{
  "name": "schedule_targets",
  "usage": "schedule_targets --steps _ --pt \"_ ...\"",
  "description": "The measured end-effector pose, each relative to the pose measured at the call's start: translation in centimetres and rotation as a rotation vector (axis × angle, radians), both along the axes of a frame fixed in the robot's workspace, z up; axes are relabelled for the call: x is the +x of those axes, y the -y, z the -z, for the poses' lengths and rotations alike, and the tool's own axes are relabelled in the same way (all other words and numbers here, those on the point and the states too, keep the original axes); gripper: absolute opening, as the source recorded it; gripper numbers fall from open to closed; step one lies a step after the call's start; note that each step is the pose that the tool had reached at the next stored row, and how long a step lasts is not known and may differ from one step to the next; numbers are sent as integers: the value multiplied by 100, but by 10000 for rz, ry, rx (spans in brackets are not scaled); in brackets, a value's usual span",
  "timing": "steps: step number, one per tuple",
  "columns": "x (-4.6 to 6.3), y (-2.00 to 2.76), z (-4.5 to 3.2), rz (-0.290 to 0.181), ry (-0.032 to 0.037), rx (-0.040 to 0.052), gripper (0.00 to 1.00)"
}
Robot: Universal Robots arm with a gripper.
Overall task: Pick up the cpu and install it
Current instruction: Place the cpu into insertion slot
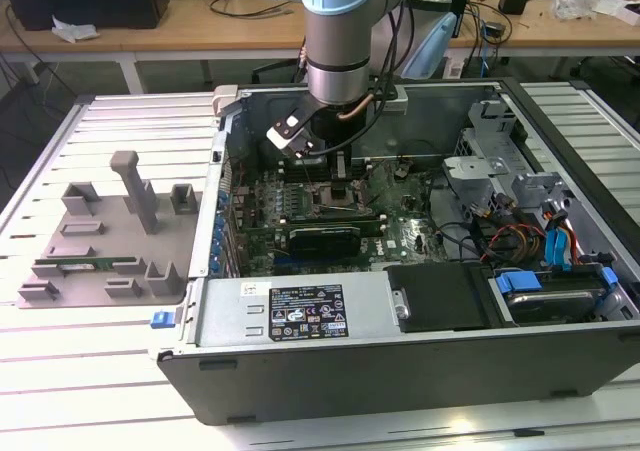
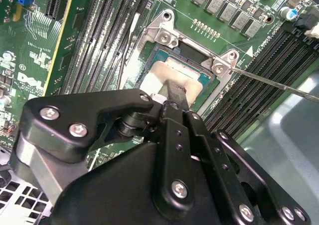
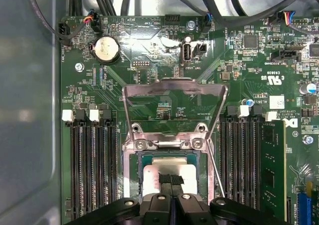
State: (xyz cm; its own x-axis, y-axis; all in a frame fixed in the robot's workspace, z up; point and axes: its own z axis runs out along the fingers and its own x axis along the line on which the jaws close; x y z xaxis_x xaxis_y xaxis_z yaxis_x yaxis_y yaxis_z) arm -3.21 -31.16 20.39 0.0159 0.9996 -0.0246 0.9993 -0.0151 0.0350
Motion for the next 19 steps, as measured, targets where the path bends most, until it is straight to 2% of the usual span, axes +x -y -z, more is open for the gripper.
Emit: schedule_targets --steps 6,9,10,12,14,17,19 --pt "1 -2 -4 1 8 12 11" --pt "0 -1 -77 1 2 5 11" --pt "0 -1 -106 1 2 4 11" --pt "0 0 -274 0 2 4 11" --pt "0 0 -405 0 1 2 11" --pt "0 0 -503 0 1 2 11" --pt "0 -1 -513 0 2 4 11"
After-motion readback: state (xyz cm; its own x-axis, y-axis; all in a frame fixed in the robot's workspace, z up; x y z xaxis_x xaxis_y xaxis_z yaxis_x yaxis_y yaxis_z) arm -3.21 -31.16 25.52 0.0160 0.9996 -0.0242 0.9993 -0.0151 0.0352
